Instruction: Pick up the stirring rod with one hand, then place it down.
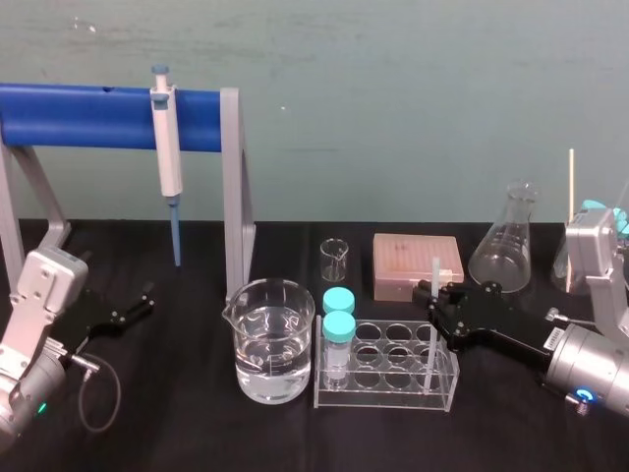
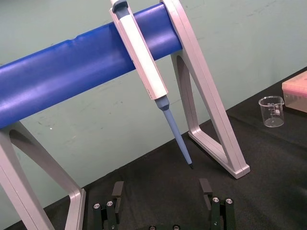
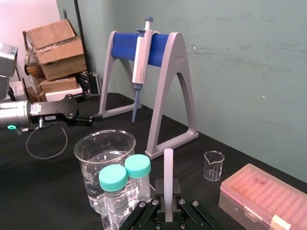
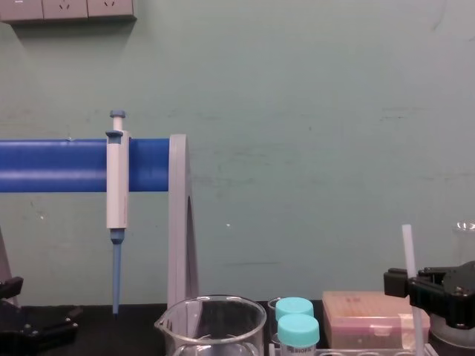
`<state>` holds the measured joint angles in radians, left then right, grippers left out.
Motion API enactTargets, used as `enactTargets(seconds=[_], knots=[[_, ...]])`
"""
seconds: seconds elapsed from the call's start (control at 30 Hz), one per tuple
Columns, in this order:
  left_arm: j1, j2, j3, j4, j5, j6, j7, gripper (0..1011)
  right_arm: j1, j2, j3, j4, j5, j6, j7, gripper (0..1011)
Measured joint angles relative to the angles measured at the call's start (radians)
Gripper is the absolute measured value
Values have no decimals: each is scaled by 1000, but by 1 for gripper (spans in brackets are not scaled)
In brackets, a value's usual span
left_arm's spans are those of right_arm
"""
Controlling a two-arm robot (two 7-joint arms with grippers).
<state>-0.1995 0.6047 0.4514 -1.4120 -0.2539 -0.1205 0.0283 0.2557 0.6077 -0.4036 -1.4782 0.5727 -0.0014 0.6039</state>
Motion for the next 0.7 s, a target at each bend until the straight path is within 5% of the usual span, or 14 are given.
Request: enactTargets(seconds=[0.5, 0.7], knots=[[0, 0, 0, 0, 0, 0, 0, 1000, 0, 0, 0, 0, -1, 0, -2, 70], [0, 0, 0, 0, 0, 0, 0, 1000, 0, 1, 0, 0, 0, 0, -2, 221]])
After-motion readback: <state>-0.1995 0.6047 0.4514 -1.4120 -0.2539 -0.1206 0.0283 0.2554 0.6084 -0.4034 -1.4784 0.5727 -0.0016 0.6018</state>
